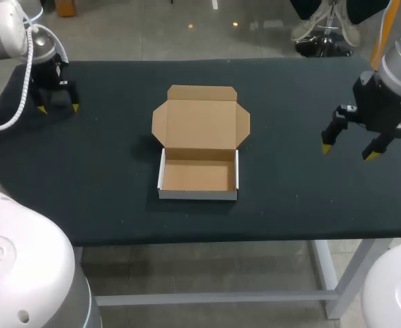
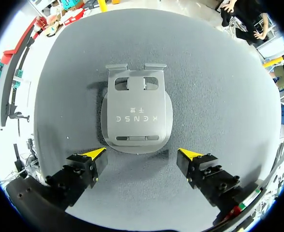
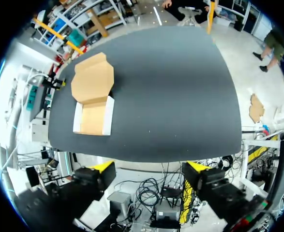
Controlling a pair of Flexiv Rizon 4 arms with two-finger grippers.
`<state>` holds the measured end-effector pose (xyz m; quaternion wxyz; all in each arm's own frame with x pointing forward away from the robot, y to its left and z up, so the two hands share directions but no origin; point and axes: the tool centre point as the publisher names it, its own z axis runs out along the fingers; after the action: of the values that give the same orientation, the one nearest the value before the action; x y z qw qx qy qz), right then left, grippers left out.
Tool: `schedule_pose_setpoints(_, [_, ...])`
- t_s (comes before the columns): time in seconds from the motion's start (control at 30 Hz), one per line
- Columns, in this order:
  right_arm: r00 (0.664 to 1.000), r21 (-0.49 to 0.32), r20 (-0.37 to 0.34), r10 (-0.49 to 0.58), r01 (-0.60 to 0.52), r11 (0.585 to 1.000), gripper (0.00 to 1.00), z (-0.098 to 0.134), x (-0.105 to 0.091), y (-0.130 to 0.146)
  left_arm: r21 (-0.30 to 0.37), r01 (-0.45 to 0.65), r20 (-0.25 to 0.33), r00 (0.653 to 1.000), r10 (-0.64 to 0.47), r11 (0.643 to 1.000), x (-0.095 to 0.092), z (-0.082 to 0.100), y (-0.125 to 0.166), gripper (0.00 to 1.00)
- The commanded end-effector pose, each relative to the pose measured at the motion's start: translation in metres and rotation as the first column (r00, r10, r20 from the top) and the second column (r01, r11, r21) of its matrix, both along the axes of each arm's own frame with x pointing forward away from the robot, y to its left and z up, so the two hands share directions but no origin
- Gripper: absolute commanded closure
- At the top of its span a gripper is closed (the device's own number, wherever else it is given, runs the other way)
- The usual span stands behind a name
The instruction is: Assemble the packaging by folding the flat box into shape, placing the metal phone stand inside, and closing the box properly
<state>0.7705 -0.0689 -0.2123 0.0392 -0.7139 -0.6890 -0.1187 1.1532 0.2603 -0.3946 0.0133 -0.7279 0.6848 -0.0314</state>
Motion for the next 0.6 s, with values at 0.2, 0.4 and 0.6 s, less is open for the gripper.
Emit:
schedule_pose_setpoints(0.2, [1.0,-0.002,-0.004,0.0,0.0,1.0,0.0,0.002,-0.001,0.0,-0.002,0.005,-0.019,1.0,-0.005,1.0,0.016,-0.002,0.001,0.0])
schedule_pose_setpoints(0.4, [1.0,-0.002,-0.004,0.0,0.0,1.0,0.0,0.002,-0.001,0.0,-0.003,0.004,-0.018,1.0,-0.004,1.0,0.022,-0.002,0.003,0.0])
schedule_pose_setpoints(0.6, [1.0,-0.002,-0.004,0.0,0.0,1.0,0.0,0.002,-0.001,0.0,-0.002,0.005,-0.02,1.0,-0.005,1.0,0.027,-0.003,0.004,0.0])
